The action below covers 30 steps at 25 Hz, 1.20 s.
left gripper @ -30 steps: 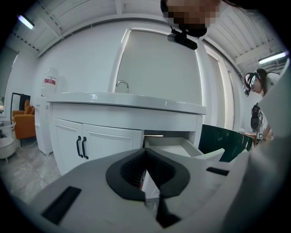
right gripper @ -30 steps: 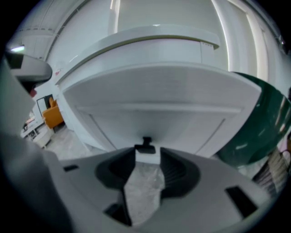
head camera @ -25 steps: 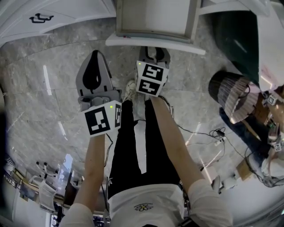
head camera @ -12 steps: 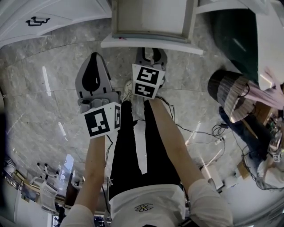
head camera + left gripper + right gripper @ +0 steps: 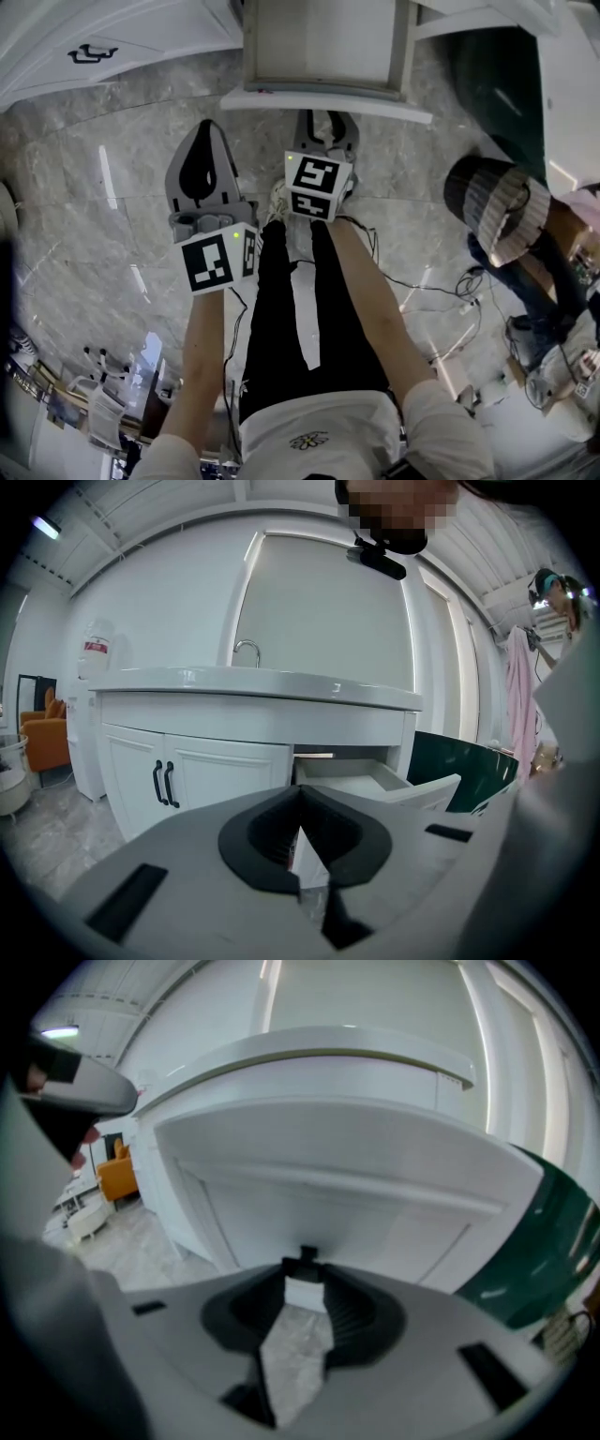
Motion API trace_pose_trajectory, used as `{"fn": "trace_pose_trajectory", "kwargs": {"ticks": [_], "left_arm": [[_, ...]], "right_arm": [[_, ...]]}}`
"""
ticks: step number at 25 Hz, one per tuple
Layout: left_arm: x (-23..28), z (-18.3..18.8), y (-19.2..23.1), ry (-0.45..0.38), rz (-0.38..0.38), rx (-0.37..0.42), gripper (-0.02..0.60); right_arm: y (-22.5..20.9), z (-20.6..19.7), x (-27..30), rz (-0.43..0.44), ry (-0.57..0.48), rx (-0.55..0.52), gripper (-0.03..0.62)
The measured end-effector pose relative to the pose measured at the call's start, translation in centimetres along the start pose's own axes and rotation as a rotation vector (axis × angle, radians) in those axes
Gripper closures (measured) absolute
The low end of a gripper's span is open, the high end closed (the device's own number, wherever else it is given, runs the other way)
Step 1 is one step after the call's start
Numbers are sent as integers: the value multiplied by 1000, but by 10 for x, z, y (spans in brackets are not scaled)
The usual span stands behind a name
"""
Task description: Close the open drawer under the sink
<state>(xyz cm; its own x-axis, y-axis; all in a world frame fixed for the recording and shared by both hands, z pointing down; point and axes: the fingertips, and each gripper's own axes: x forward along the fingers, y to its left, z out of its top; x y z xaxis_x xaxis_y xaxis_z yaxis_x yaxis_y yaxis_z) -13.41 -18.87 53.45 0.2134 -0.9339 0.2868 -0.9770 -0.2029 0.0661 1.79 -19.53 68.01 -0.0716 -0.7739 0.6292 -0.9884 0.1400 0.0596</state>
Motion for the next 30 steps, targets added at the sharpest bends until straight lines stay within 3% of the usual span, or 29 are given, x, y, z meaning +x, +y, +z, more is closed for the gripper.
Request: {"fn": "trace_pose_trajectory", "kwargs": {"ticks": [12, 30], "left_arm": [[2, 11, -6, -11, 8, 4, 560], [-6, -20, 0, 45, 37, 7, 560]], "right_arm": [[0, 18, -12, 46, -21, -35, 451], [-11, 38, 1, 55, -26, -93, 450]]}}
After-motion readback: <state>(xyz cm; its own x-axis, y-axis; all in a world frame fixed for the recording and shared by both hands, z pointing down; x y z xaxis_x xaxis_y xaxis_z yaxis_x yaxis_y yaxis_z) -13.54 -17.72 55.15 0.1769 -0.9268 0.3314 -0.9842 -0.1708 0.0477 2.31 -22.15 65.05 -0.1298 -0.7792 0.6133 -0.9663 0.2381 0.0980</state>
